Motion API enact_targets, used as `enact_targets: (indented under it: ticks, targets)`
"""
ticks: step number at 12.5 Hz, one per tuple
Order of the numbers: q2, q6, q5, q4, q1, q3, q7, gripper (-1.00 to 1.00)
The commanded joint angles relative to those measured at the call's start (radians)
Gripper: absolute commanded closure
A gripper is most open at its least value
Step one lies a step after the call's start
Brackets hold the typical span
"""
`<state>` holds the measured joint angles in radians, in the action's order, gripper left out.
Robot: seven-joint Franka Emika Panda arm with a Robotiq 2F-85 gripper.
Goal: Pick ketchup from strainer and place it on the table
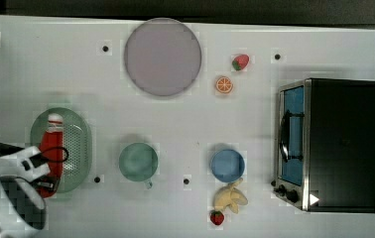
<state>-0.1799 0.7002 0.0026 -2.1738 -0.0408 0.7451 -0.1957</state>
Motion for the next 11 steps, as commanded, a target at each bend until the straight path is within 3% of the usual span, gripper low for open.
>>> enact_targets:
  ticks: [1, 5, 11]
  targets:
    - [0.072, -0.106, 0.053, 0.075, 0.075, -0.031, 0.194, -0.22]
    - [0.113, -0.258, 0.055, 0.179, 0.129, -0.117, 0.329, -0.22]
    - [0.12, -0.273, 0.054, 0.244, 0.182, -0.306, 0.389, -0.22]
